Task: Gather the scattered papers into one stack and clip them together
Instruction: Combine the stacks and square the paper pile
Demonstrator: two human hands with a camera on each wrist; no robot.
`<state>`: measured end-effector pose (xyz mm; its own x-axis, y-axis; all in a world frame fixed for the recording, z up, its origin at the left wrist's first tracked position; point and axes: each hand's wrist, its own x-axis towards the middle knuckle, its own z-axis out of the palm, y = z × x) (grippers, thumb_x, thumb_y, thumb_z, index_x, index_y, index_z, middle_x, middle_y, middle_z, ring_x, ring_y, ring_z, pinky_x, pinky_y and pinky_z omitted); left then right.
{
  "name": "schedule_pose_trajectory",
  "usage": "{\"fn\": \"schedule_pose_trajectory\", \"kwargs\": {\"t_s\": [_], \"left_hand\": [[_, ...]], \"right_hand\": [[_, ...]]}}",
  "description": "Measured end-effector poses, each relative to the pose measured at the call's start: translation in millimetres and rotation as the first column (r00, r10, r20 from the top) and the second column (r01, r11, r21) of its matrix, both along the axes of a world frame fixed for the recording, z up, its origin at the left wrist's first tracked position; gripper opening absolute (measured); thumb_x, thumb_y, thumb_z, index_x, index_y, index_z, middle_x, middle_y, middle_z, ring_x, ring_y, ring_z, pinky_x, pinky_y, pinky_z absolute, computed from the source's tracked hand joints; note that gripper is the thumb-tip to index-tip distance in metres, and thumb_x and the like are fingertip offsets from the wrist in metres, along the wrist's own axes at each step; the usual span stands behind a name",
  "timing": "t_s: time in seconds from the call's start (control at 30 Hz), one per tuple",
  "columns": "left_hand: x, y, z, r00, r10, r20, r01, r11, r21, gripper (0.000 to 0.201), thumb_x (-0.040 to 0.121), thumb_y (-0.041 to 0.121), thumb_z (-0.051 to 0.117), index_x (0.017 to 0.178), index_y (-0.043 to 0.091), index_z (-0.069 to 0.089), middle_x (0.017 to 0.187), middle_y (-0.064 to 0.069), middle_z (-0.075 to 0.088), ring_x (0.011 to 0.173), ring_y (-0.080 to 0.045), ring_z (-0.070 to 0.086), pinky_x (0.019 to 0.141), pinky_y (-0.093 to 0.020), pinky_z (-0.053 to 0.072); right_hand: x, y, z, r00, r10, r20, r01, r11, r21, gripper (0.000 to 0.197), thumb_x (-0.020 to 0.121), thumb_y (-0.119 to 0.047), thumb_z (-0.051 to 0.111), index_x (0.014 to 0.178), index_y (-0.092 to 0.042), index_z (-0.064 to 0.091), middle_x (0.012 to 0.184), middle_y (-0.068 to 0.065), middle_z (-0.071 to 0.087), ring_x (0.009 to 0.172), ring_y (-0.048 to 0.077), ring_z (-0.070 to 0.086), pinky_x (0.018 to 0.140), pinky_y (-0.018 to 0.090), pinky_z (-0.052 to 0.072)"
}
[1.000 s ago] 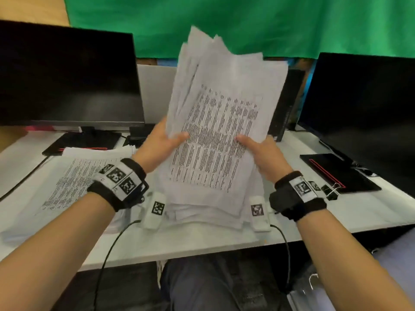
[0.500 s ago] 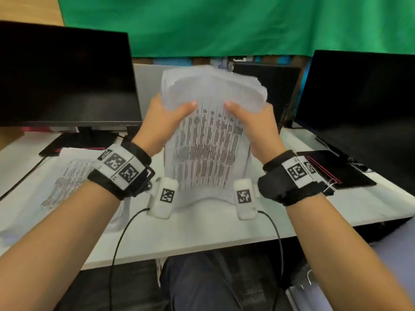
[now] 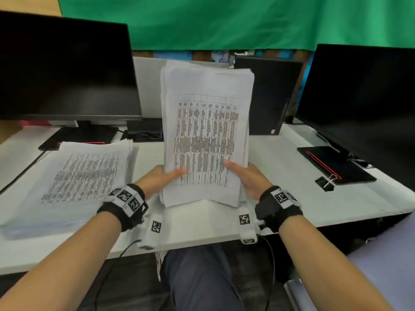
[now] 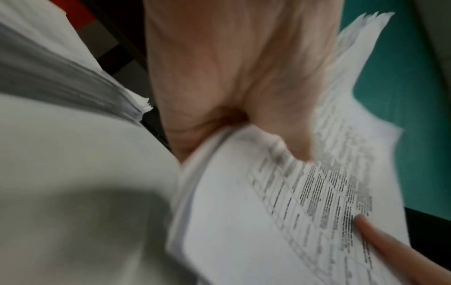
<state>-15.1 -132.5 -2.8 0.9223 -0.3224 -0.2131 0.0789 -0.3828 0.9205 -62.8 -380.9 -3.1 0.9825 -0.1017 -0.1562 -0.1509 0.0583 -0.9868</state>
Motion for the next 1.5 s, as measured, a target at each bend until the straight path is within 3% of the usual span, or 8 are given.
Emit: {"fn": "schedule_pose_trajectory", "kwargs": {"t_s": [0.1,0.27,0.37,0.5,0.8,0.9,1.23,1.5], "left_hand": [[0,1,-2,0.958,0.282,0.042,-0.275,0.953,-0.131,0.046,0.087,0.054,0.053,0.109,0.013,0.057,0.111,-0.006,0.065,0.084,-0.015,0.063,0.072,-0.026,0.048],[-2,-1,-18,0.959,0.194,-0.208,-0.16,0.972,0.171,0.09,0.085,0.073,0.033,0.146,0.007,0.032,0.148,-0.013,0.039,0.13,-0.035,0.041,0.106,-0.048,0.035],[3,-1,-15,0.929,0.316,-0.195,-0.302,0.948,0.096,0.067,0.096,0.052,0.04,0.141,0.002,0.038,0.112,-0.009,0.057,0.093,-0.028,0.057,0.075,-0.034,0.049],[-2,-2,-21,0.912,0.269,-0.31,-0.272,0.962,0.033,0.072,0.095,0.06,0.031,0.144,0.007,0.036,0.141,-0.013,0.046,0.123,-0.033,0.049,0.103,-0.04,0.038],[-5,-1,-37,0.942,0.125,-0.312,-0.185,0.968,-0.171,0.034,0.096,0.018,0.054,0.121,-0.005,0.054,0.099,-0.013,0.067,0.086,-0.024,0.064,0.078,-0.035,0.057],[-8,-2,-31,0.97,0.179,-0.164,-0.212,0.954,-0.212,0.028,0.099,0.012,0.048,0.124,0.0,0.052,0.104,-0.009,0.065,0.085,-0.017,0.062,0.068,-0.027,0.057],[-4,13,16,0.959,0.134,0.249,-0.02,0.91,-0.413,0.051,0.093,0.0,0.052,0.138,0.022,0.04,0.129,0.003,0.061,0.116,-0.011,0.059,0.097,-0.035,0.048],[-8,-17,53,0.861,0.266,0.433,-0.055,0.896,-0.44,0.057,0.084,0.032,0.067,0.136,0.019,0.047,0.121,0.011,0.061,0.11,0.001,0.058,0.095,-0.025,0.047]], "right_hand": [[1,-1,1,0.997,-0.031,-0.075,0.039,0.993,0.107,0.062,0.078,-0.044,0.076,0.126,-0.008,0.061,0.119,0.012,0.07,0.112,0.026,0.067,0.101,0.044,0.05],[21,-7,-52,0.941,0.025,-0.339,-0.038,0.999,-0.032,0.105,0.056,-0.064,0.084,0.136,-0.006,0.051,0.138,0.015,0.057,0.123,0.03,0.058,0.107,0.052,0.043],[15,-5,-45,0.94,0.0,-0.341,-0.003,1.0,-0.009,0.11,0.049,-0.061,0.089,0.138,-0.007,0.051,0.144,0.012,0.051,0.129,0.03,0.052,0.104,0.054,0.045],[3,6,-31,0.927,0.011,-0.374,0.029,0.995,0.1,0.055,0.085,-0.034,0.074,0.128,-0.005,0.057,0.126,0.016,0.065,0.111,0.028,0.064,0.088,0.043,0.057],[-5,13,-31,0.898,0.17,-0.407,-0.144,0.985,0.094,0.015,0.098,-0.01,0.054,0.11,-0.002,0.059,0.103,0.021,0.07,0.081,0.031,0.072,0.066,0.035,0.062],[-4,9,-27,0.943,0.113,-0.312,-0.104,0.994,0.044,0.03,0.095,0.0,0.055,0.124,-0.006,0.056,0.122,0.017,0.065,0.093,0.027,0.067,0.073,0.037,0.06],[3,-7,24,0.97,0.094,0.224,-0.06,0.987,-0.151,0.049,0.092,-0.001,0.061,0.132,-0.02,0.041,0.134,0.002,0.059,0.118,0.011,0.06,0.094,0.023,0.053],[6,28,61,0.921,-0.05,0.387,0.054,0.999,0.001,0.046,0.085,-0.002,0.07,0.129,-0.009,0.057,0.124,0.007,0.068,0.115,0.02,0.065,0.103,0.045,0.049]]}}
